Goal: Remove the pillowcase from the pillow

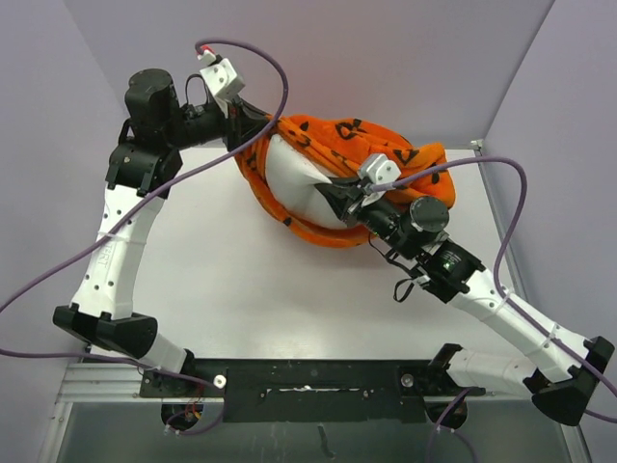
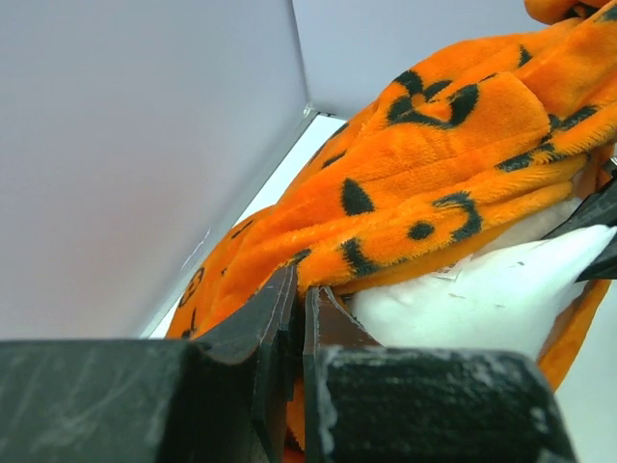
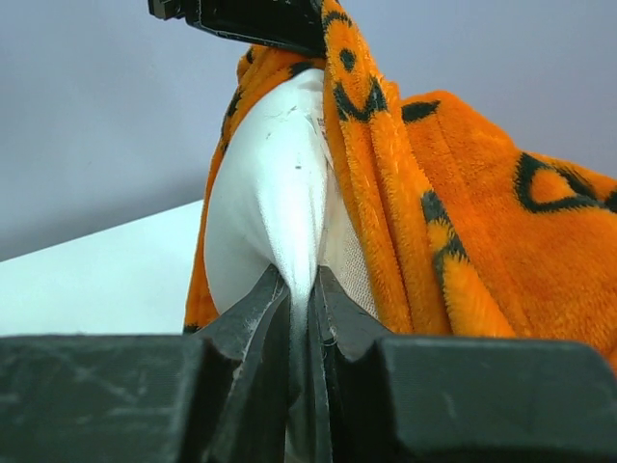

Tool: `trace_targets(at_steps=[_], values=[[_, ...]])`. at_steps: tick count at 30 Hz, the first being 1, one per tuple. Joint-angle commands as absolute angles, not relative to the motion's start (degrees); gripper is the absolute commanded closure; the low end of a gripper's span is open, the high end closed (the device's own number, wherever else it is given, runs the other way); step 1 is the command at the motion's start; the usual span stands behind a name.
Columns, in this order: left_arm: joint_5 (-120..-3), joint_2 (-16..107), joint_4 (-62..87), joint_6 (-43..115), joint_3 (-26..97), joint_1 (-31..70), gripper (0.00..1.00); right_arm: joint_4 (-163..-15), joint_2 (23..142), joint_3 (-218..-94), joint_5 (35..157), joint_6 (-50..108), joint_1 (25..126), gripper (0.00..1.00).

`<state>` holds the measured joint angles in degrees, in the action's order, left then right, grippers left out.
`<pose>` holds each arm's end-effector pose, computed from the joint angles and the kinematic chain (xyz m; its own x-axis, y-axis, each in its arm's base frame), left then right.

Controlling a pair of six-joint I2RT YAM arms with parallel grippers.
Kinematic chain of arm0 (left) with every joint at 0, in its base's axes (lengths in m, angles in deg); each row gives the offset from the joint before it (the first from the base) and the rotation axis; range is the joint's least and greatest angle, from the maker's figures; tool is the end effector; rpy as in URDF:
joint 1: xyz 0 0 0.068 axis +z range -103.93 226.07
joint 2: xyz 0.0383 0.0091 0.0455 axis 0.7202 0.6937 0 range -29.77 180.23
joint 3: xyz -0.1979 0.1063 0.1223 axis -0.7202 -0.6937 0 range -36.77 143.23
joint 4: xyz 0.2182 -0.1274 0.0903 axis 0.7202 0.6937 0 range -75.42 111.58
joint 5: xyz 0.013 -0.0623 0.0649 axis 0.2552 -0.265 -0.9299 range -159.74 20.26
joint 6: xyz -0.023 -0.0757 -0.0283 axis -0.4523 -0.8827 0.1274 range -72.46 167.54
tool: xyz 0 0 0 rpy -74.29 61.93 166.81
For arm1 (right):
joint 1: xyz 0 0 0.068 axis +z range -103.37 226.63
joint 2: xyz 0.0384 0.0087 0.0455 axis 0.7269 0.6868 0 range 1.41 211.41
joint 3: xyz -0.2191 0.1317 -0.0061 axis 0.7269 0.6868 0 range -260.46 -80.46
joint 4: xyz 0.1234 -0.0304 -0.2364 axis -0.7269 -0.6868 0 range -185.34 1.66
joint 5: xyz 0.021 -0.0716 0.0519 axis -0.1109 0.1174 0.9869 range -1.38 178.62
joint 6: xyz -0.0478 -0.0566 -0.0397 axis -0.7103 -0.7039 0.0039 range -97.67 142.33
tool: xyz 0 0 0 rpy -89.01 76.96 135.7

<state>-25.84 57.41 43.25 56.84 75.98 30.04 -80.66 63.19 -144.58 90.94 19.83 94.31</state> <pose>0.3092 -0.1420 0.5157 0.0886 0.0957 -0.9915 0.8615 0.4923 0.1245 0.1988 0.2228 0.4264 0.1504 0.1005 -0.9835 -0.7598 0.6482 -0.0500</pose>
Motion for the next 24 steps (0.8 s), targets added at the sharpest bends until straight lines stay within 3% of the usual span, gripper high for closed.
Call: trace_targets(at_steps=[1, 13, 24], values=[[-49.0, 58.9, 27.7, 61.0, 82.8, 39.3, 1.00, -88.9, 55.7, -142.5, 93.5, 22.5, 93.8, 1.00], [-44.3, 63.6, 36.9, 54.5, 87.7, 41.5, 1.00, -86.2, 54.0, -142.9, 99.1, 27.7, 92.5, 1.00], [-42.0, 59.9, 41.3, 57.2, 63.4, 30.9, 1.00, -68.7, 62.1, -151.5, 106.3, 42.0, 92.4, 1.00]])
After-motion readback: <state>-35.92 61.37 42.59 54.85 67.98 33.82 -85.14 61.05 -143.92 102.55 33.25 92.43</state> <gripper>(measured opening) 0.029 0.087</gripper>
